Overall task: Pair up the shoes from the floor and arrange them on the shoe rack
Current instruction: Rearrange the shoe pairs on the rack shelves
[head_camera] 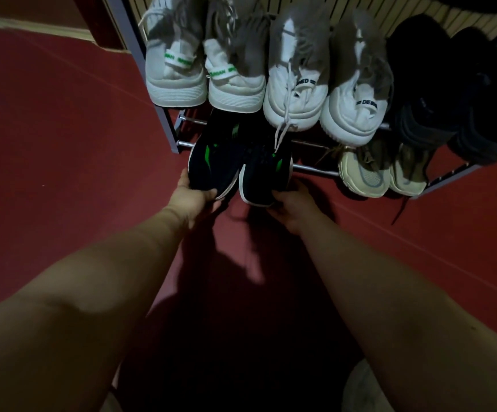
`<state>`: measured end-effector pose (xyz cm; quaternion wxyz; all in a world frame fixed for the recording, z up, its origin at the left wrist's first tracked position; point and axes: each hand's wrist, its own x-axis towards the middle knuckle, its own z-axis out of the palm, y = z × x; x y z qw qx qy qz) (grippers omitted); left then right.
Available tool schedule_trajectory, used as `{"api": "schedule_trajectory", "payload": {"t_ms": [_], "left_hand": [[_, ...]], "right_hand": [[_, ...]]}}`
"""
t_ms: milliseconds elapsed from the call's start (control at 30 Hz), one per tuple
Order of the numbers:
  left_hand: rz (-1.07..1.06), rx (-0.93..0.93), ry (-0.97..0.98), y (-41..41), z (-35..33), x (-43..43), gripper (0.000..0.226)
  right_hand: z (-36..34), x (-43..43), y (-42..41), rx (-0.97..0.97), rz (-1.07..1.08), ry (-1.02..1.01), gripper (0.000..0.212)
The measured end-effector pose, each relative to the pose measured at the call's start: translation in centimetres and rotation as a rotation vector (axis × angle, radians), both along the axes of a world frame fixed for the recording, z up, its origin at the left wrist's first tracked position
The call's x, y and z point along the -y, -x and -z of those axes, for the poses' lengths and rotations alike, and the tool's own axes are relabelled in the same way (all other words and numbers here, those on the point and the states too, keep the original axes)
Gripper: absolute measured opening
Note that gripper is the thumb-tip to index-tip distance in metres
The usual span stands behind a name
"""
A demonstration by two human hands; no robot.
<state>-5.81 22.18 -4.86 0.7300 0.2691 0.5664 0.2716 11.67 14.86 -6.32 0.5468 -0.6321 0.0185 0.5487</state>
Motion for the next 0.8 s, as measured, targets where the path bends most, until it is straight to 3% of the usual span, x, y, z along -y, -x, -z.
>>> {"api": "schedule_trajectory", "payload": {"t_ms": [67, 200, 400, 567, 667, 800], "left_hand": [[0.026, -0.009, -0.009, 0.3, -0.7, 0.0, 0.080], [0.089, -0.041, 0.022, 1.9, -2.1, 0.3, 0.047], [0.285, -0.038, 0.085, 7.4, -2.3, 0.4, 0.061], [0.428, -0.039, 0.045, 11.4, -3.0, -0.4, 0.071], [0.443, -0.074, 0.032, 11.9, -3.3, -0.8, 0.069], [0.462, -0.117, 0.041, 11.9, -3.1, -1.3, 0.072]], "right_hand": [[-0.7, 0.1, 0.6, -0.024, 0.008, -0.014, 0.062], [-2.0, 1.3, 2.7, -0.142, -0.007, -0.004, 0.048], [-2.8, 4.3, 8.2, -0.293, -0.134, 0.111, 0.020], [-2.1, 6.8, 12.0, -0.458, -0.081, 0.037, 0.053], [-2.5, 6.9, 14.3, -0.525, -0.048, -0.021, 0.048], [-2.6, 6.4, 16.7, -0.454, 0.072, 0.045, 0.040]]}}
